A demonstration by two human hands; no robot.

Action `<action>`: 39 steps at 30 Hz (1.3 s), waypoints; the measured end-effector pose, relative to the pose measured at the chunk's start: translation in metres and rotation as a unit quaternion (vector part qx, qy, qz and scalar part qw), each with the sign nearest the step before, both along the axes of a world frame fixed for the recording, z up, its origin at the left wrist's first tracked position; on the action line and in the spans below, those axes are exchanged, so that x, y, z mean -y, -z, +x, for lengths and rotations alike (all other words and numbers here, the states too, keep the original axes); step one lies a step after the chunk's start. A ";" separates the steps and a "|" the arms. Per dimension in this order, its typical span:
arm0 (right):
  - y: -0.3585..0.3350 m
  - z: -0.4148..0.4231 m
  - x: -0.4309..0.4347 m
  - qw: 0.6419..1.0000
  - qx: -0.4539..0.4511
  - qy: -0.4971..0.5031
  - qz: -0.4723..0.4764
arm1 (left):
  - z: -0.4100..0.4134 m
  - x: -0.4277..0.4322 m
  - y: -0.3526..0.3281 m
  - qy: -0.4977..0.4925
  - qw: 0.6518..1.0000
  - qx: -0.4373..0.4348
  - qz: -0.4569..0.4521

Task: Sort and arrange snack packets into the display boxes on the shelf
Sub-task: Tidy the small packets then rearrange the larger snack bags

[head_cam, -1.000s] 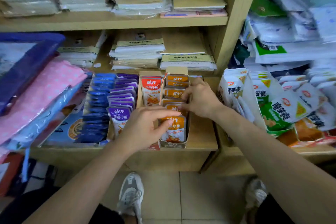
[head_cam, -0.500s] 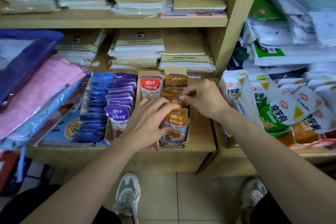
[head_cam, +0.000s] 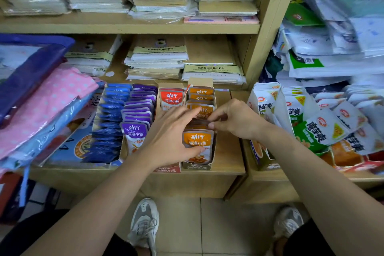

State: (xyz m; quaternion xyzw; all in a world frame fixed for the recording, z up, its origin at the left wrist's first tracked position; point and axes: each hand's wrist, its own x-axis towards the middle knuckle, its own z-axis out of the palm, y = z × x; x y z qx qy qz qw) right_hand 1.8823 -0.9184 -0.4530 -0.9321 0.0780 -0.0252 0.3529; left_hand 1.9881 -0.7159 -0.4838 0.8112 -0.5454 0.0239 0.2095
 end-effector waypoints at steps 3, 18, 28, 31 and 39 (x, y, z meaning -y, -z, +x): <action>-0.009 -0.006 0.000 0.998 -0.033 -0.023 0.058 | 0.000 -0.006 -0.003 0.041 0.999 -0.016 -0.005; 0.011 0.028 -0.005 0.978 0.022 0.127 -0.164 | -0.011 -0.024 0.000 0.058 0.995 -0.077 -0.010; 0.011 0.031 0.000 0.986 0.001 0.099 -0.135 | -0.011 -0.021 0.001 0.056 0.996 -0.061 -0.017; 0.010 0.026 0.001 0.979 0.030 0.093 -0.176 | -0.013 -0.021 0.002 0.058 0.997 -0.048 -0.032; 0.002 0.003 -0.008 0.979 0.101 0.040 -0.173 | -0.021 -0.019 0.003 -0.002 0.996 0.000 -0.088</action>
